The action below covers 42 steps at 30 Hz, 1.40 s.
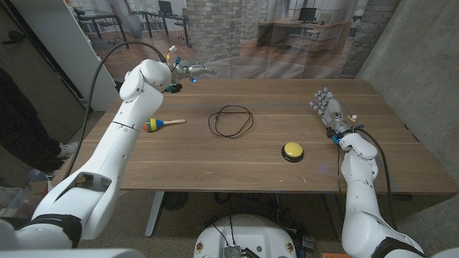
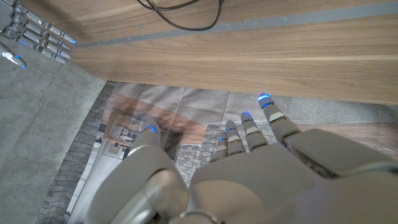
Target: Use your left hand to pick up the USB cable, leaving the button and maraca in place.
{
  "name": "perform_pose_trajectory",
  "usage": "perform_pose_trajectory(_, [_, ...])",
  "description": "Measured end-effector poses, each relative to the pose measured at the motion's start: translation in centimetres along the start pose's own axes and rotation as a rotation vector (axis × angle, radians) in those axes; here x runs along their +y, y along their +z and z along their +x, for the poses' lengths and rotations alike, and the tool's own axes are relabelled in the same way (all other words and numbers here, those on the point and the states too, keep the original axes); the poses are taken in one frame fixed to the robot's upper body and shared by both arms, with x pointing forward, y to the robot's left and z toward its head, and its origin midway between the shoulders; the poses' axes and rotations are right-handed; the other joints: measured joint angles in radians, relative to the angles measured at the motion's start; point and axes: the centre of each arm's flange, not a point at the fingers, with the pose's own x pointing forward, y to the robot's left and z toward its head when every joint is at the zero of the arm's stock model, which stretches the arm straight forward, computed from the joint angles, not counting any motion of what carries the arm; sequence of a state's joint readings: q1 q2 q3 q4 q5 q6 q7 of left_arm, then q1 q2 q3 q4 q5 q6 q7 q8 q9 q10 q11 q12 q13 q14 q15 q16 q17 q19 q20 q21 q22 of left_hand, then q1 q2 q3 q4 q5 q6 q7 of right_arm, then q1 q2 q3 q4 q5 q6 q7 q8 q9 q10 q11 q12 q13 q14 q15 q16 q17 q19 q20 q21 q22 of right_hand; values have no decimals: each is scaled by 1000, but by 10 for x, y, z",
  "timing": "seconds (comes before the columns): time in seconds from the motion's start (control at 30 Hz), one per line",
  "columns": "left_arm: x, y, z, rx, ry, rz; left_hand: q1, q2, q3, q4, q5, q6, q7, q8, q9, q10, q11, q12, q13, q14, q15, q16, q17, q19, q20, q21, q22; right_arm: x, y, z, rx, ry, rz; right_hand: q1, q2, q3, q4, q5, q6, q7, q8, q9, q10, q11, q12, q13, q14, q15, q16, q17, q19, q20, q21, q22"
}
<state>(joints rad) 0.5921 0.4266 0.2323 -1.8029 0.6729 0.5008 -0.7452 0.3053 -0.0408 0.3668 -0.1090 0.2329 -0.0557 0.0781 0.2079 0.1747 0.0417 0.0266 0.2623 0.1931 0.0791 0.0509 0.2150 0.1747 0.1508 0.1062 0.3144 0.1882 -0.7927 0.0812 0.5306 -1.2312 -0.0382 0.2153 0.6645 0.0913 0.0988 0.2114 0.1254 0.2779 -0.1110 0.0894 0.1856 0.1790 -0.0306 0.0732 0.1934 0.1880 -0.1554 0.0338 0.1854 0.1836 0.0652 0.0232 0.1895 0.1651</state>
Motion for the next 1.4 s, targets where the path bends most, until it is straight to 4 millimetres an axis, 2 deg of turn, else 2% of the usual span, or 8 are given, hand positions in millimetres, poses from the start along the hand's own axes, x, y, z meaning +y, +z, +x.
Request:
perform_pose_trajectory(0.23, [0, 0, 0, 33, -48, 32, 17, -9, -9, -9, 4, 55, 9, 8, 0, 54, 3, 9, 0, 49, -7, 0, 5, 47, 6, 12, 0, -2, -3, -4, 3, -6, 3, 0, 0, -4, 4, 0, 0, 0, 0, 0, -13, 6, 0, 0, 0, 0, 0, 0, 0, 0, 0, 0])
perform_pose_trajectory(0.27, [7, 9, 4, 37, -55, 70, 22, -15, -10, -10, 4, 64, 11, 9, 0, 64, 4, 11, 0, 59, -8, 6, 5, 55, 8, 13, 0, -2, -3, -5, -1, -4, 6, 0, 0, -4, 4, 0, 0, 0, 0, 0, -13, 6, 0, 0, 0, 0, 0, 0, 0, 0, 0, 0])
perform_pose_trajectory(0.37, [8, 11, 5, 47, -69, 88, 36, -20, -16, -15, 12, 111, 14, 20, 3, 107, 4, 20, 0, 98, -12, 11, 5, 88, 15, 26, 0, -2, -3, -6, -1, -5, 8, 0, 0, -4, 4, 0, 0, 0, 0, 0, -14, 6, 0, 0, 0, 0, 0, 0, 0, 0, 0, 0])
perform_pose_trajectory(0.6, [12, 15, 8, 75, -78, 134, 61, -38, -33, -22, 20, 248, 19, 37, 5, 252, 1, 54, 5, 242, -31, 36, 7, 191, 26, 49, 0, -4, -4, -9, -5, -9, 13, 0, 0, -4, 4, 0, 0, 0, 0, 0, -16, 9, 0, 0, 0, 0, 0, 0, 0, 0, 0, 0])
perform_pose_trajectory(0.77, [15, 19, 10, 88, -73, 162, 65, -42, -44, -17, 27, 330, 27, 48, 5, 332, -3, 67, 10, 323, -40, 52, 11, 239, 29, 58, 0, -5, -5, -10, -7, -11, 17, -5, -5, -7, 2, 0, 0, 0, 0, 0, -16, 9, 0, 0, 0, 0, 0, 0, 0, 0, 0, 0])
perform_pose_trajectory(1.13, [23, 33, 23, 121, -106, 244, 75, -40, -47, -17, 27, 389, 32, 55, 5, 387, -1, 78, 10, 376, -45, 55, 14, 271, 31, 67, 0, -8, -8, -14, -12, -20, 26, -5, -5, -7, 2, 0, 0, 0, 0, 0, -16, 9, 0, 0, 0, 0, 0, 0, 0, 0, 0, 0])
perform_pose_trajectory(1.4, [22, 39, 29, 140, -153, 300, 109, -33, -47, -25, 27, 428, 33, 62, 5, 412, 5, 82, 10, 400, -44, 63, 14, 283, 30, 71, 0, -9, -11, -16, -8, -25, 32, -5, -5, -7, 2, 0, 0, 0, 0, 0, -16, 9, 0, 0, 0, 0, 0, 0, 0, 0, 0, 0])
